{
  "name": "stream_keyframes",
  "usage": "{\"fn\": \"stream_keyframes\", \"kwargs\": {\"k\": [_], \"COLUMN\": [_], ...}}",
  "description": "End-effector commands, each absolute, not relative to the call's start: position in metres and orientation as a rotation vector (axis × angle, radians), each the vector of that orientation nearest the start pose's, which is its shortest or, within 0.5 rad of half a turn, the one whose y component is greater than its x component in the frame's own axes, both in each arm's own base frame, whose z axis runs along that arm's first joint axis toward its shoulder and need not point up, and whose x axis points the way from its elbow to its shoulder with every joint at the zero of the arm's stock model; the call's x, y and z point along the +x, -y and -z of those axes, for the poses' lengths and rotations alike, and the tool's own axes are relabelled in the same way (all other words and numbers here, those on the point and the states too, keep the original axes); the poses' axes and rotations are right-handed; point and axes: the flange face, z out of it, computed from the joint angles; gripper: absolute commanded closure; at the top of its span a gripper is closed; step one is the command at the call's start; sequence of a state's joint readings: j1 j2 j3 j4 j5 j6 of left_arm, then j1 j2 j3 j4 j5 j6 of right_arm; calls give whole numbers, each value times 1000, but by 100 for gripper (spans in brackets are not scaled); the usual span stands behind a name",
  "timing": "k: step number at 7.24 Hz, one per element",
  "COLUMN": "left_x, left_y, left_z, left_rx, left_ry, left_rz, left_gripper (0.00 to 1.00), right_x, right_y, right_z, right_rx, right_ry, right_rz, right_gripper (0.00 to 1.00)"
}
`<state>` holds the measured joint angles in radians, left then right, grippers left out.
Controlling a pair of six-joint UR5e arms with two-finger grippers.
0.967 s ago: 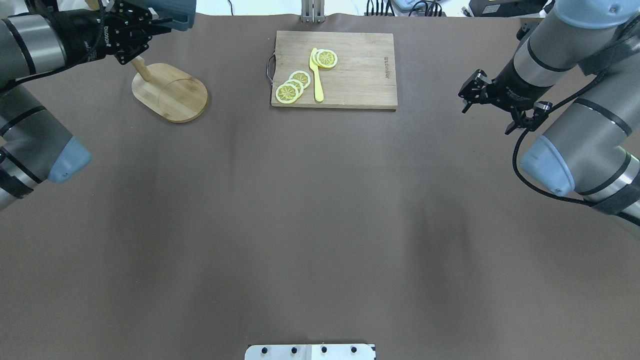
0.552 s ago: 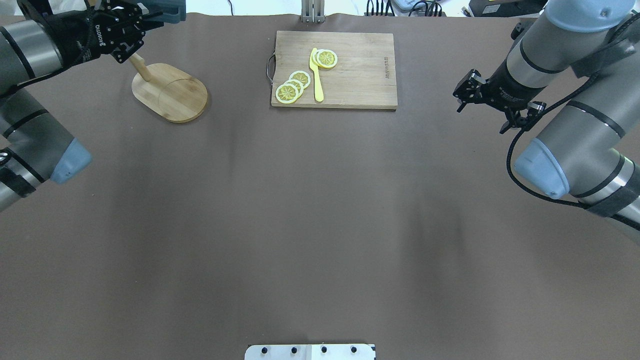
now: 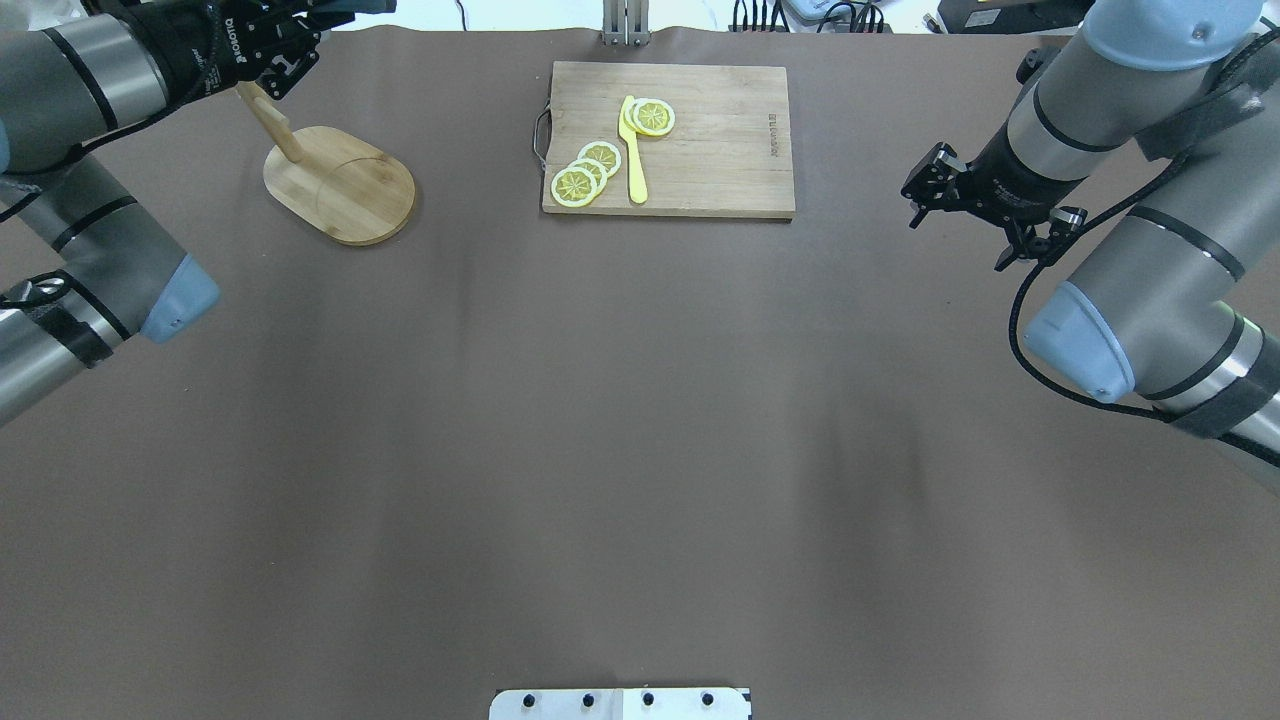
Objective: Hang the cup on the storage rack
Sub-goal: 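Raise the mug with the left gripper up to a rack peg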
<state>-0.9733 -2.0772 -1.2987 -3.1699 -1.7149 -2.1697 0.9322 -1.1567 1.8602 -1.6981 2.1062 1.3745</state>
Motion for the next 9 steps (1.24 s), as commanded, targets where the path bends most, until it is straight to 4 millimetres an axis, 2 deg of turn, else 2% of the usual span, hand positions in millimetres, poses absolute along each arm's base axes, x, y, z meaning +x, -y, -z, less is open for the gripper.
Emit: {"fn": "stream_keyframes", "kwargs": {"k": [1, 6, 9], "left_x": [274, 272, 269], "left_y": [618, 626, 627], "left_z": [-333, -344, -347], "left_rx": [198, 210, 143], "left_ry": [-1923, -1909, -1931], "left_rz": [1033, 1090, 1143], "left_gripper": [100, 100, 100], "right_x": [-294, -302, -305], "right_y": [530, 524, 523], "right_z": [-314, -310, -310], "right_rx": [-142, -136, -138], "right_ry": [764, 760, 759], "right_rz": [-543, -555, -552], "right_gripper": [0, 0, 0]}}
